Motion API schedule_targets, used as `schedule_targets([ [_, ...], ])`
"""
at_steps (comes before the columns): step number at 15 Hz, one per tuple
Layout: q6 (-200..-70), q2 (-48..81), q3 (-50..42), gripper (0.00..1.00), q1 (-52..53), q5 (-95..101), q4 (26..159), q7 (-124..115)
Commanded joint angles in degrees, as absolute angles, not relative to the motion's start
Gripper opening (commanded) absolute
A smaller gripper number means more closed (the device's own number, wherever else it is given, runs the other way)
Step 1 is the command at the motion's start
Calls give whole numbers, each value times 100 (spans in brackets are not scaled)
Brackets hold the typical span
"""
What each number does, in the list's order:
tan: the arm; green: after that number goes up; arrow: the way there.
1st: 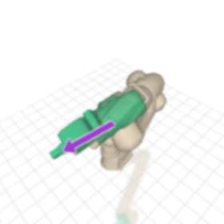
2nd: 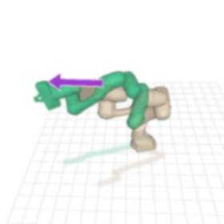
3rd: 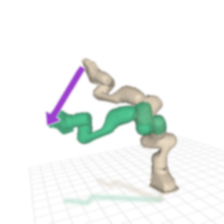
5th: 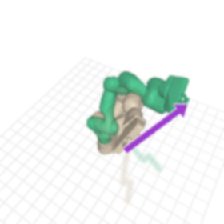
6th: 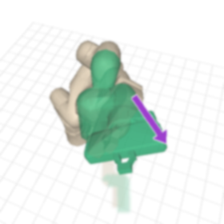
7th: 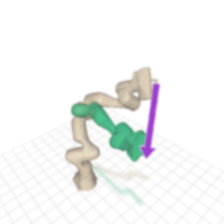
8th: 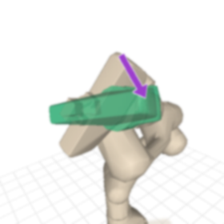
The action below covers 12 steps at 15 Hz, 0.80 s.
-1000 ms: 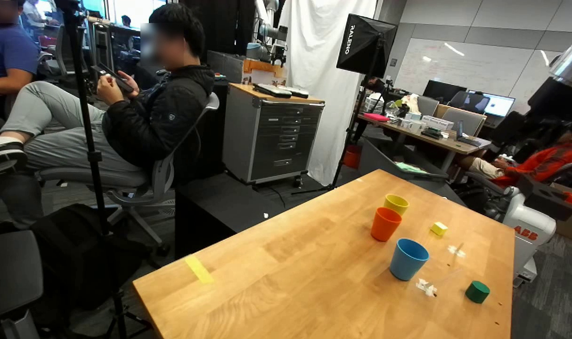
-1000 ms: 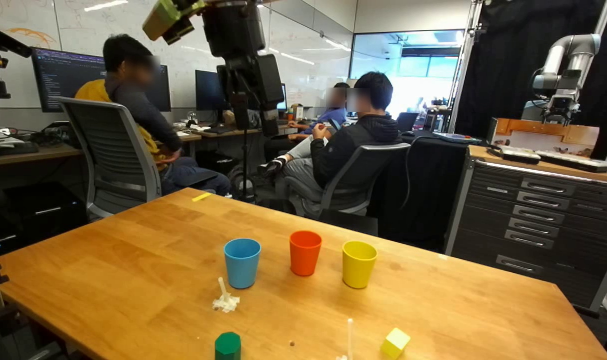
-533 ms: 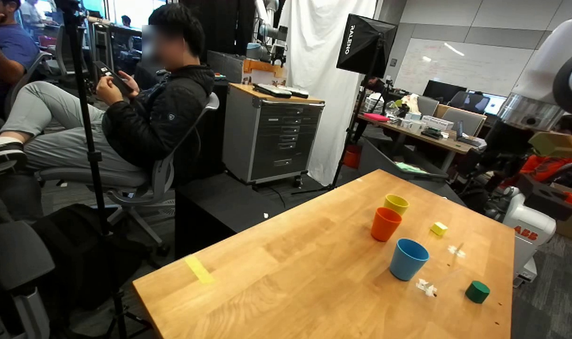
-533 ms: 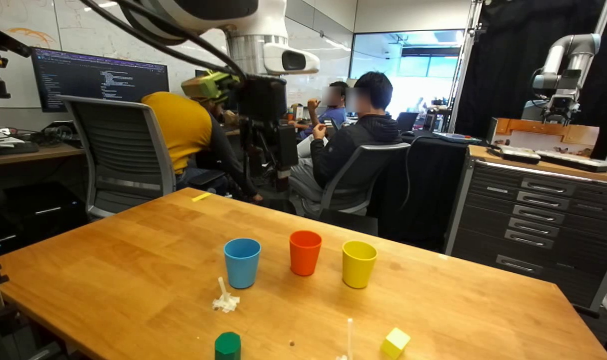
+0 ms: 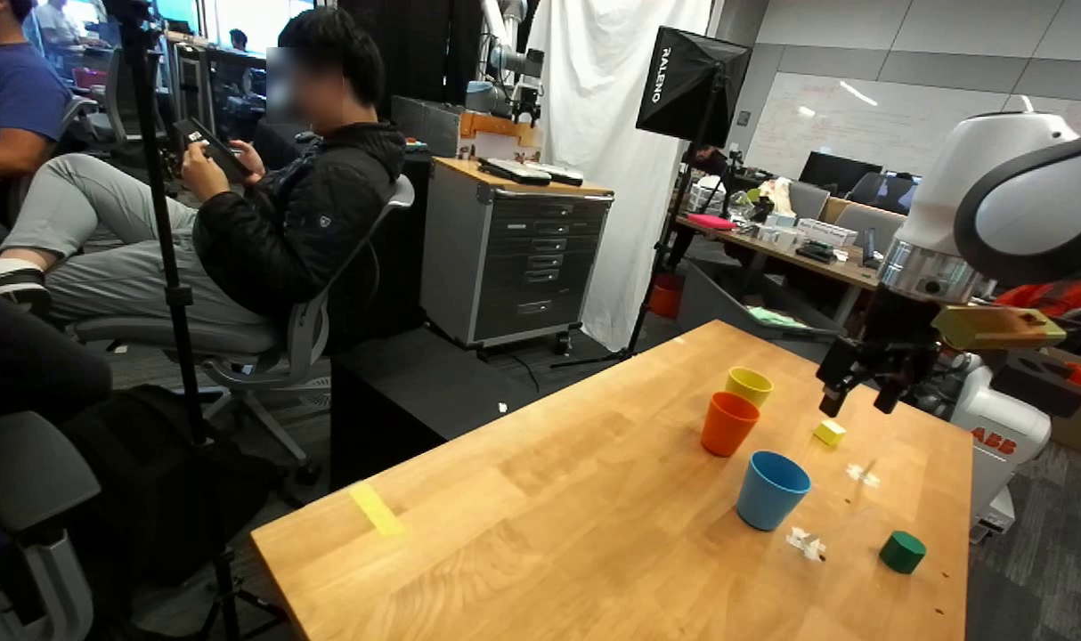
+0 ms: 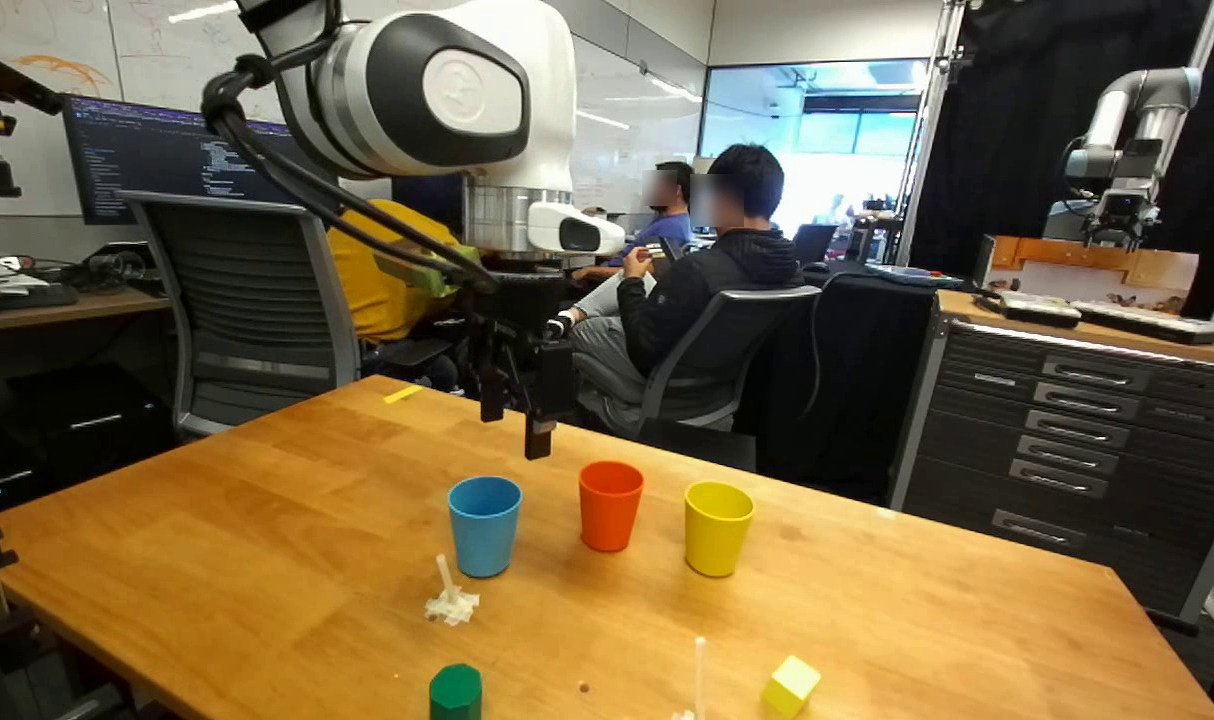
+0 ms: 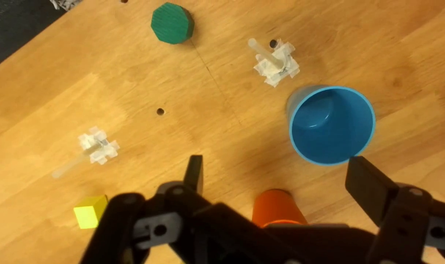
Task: Stack the cups into the orange cup
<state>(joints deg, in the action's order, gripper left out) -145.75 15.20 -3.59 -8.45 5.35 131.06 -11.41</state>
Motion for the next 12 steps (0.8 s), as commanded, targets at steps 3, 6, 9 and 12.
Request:
schedule_targets([
  [3,-14626,1996,-508,100,-577,495,12740,-1082],
  [6,-14623,2251,-547,100,-551,511,12606,-1086],
  [9,-14585,2513,-579,100,-507,544,12468,-1099],
  [12,-14564,2743,-621,100,-407,599,12356,-1142],
])
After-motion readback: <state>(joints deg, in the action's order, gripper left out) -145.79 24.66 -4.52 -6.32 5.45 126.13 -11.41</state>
